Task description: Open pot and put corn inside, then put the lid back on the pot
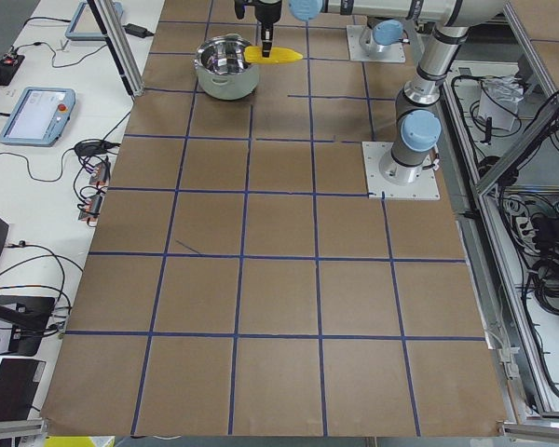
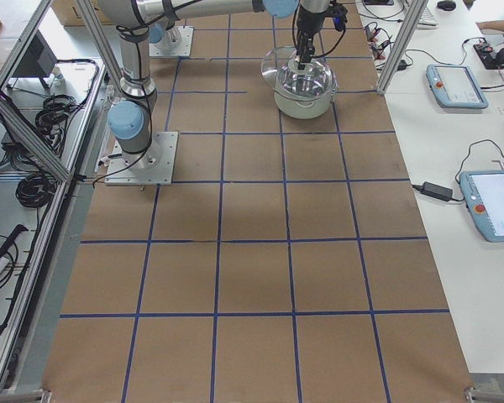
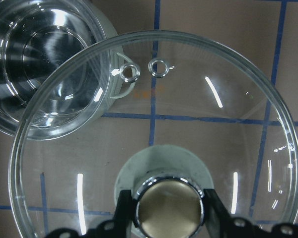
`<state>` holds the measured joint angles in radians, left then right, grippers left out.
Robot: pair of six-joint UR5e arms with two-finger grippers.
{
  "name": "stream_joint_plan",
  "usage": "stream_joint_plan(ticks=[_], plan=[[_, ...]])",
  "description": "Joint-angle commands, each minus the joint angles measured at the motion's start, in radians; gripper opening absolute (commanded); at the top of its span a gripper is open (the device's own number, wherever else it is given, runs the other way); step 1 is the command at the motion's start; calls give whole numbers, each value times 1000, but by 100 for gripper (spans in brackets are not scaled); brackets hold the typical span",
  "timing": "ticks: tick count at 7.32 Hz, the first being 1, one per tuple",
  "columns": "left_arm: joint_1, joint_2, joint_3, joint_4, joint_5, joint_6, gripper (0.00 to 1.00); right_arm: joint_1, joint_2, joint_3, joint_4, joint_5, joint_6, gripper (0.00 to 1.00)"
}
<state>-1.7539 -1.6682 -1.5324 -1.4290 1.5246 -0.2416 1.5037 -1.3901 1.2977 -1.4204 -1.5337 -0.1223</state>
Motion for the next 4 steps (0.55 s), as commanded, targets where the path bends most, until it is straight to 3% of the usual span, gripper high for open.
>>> stream_joint_plan(ticks=[1, 4], plan=[[-97, -199, 201, 24, 6, -128, 1, -10, -67, 86, -22, 3, -8, 33], [-148, -378, 328, 69, 12, -209, 1, -10, -148, 172, -38, -2, -8, 33]])
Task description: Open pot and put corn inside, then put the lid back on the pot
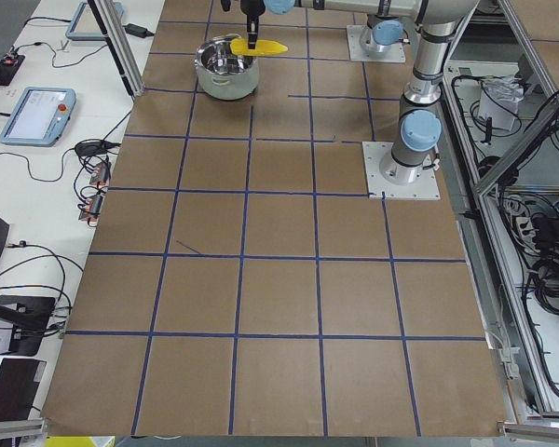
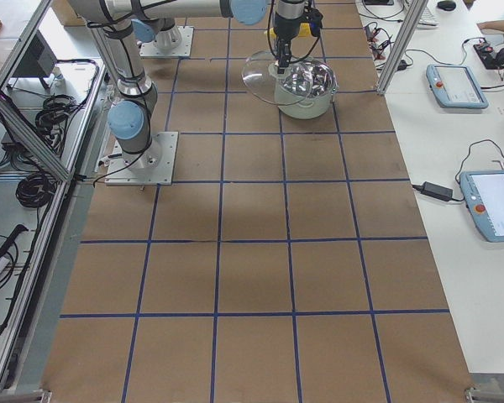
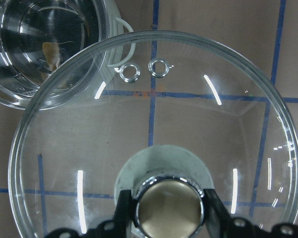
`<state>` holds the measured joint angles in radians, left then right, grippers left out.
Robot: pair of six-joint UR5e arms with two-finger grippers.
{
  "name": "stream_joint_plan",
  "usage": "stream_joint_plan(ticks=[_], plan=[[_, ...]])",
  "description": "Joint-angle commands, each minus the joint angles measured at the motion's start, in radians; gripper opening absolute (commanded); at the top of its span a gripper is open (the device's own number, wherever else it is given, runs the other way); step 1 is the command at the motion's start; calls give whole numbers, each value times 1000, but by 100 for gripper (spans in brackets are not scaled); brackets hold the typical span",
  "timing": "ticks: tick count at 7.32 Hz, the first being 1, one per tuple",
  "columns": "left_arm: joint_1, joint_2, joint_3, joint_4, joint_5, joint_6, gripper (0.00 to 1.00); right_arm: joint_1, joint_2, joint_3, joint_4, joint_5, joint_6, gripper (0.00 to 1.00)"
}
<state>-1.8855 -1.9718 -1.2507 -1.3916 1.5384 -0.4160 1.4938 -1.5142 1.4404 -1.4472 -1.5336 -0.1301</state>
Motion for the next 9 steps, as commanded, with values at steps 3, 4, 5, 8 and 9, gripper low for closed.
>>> stream_joint_plan(ticks=[3, 4, 5, 8, 9], plan=[[-47, -133, 112, 35, -11, -56, 1, 6, -34, 32, -21, -3, 1, 33], [-47, -159, 122, 57, -11, -58, 2, 5, -29, 37, -72, -13, 4, 33], [-47, -174, 129, 65, -11, -59, 14, 5, -34, 58, -161, -38, 10, 34], [-46, -191, 139, 68, -12, -135, 100, 8, -41, 97, -236, -94, 12, 34], [-46, -188, 139, 68, -9, -135, 100, 11, -56, 126, -254, -92, 17, 34]])
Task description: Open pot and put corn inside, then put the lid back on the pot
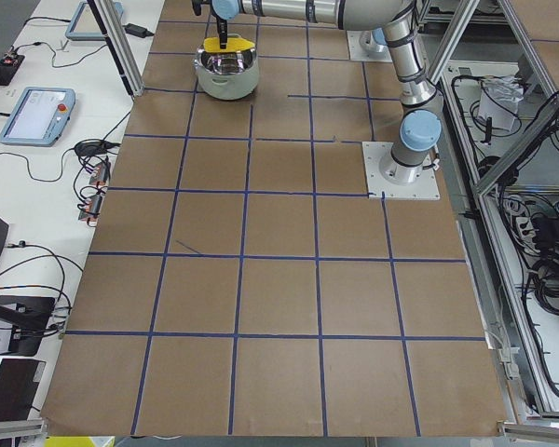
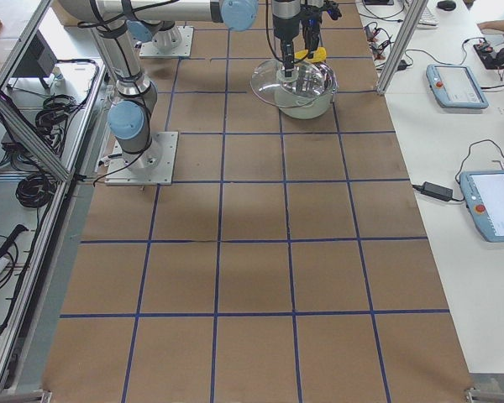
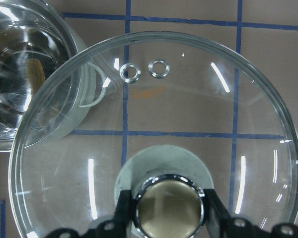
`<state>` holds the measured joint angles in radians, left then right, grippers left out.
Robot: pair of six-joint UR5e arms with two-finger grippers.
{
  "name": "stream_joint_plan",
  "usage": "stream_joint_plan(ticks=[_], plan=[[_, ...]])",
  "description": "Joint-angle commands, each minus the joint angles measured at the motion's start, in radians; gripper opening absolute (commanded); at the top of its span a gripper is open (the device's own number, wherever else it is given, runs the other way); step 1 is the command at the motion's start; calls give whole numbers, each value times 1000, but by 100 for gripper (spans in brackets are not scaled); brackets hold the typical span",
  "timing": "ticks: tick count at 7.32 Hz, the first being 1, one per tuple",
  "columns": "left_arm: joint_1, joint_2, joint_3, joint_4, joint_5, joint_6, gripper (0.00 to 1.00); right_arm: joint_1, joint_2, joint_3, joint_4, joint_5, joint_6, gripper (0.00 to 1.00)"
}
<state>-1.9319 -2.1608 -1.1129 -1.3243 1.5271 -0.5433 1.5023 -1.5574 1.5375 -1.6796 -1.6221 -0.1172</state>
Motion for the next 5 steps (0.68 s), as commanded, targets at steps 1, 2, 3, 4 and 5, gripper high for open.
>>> stream_joint_plan(ticks=[1, 2, 3, 4, 5], plan=[[2, 5, 1, 0, 4, -1, 100, 3, -30, 67, -46, -4, 4, 34], [10, 10, -2, -1, 10, 11, 100, 3, -33, 85, -70, -5, 2, 34], [31, 28, -11, -3, 11, 117, 100, 3, -36, 87, -71, -5, 7, 34], [65, 48, -21, -6, 11, 304, 100, 9, -35, 87, -72, -4, 22, 34], [100, 67, -25, -15, 2, 363, 100, 24, -30, 89, -84, -1, 54, 34]])
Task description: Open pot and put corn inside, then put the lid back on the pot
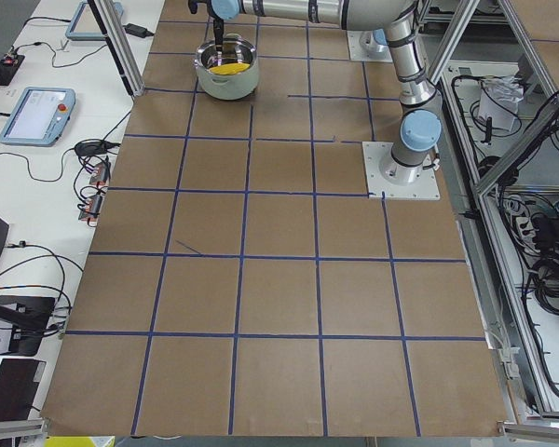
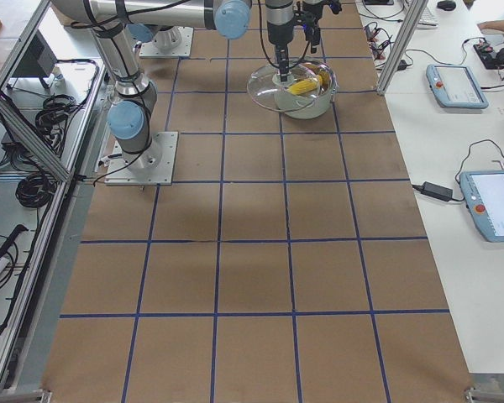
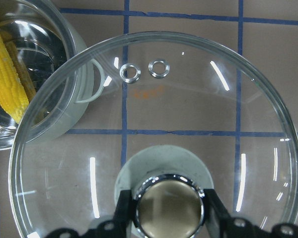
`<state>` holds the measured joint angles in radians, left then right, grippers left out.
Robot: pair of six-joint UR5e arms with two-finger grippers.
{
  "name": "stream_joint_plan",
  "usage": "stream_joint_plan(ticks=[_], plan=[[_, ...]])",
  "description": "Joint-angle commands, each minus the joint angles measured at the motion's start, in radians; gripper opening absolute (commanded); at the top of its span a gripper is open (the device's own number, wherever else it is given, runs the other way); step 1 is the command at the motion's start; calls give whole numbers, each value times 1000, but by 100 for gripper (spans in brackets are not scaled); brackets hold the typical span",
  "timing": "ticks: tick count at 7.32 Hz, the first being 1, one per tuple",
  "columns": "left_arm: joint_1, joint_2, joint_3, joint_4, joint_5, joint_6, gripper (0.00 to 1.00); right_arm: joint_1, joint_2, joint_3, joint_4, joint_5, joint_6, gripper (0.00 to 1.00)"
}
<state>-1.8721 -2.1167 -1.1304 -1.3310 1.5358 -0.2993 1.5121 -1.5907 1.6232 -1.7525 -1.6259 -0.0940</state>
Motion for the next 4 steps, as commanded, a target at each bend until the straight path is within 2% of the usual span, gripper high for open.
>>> stream_joint_plan(ticks=[1, 3, 4], plan=[[71, 61, -9, -64, -8, 162, 100, 48, 17, 4, -39, 6, 52, 34], [160, 180, -12, -260, -14, 306, 100, 159, 104, 3, -143, 0, 150, 34], [207, 242, -26, -308, -14, 389, 100, 208, 159, 1, -197, -3, 166, 34]])
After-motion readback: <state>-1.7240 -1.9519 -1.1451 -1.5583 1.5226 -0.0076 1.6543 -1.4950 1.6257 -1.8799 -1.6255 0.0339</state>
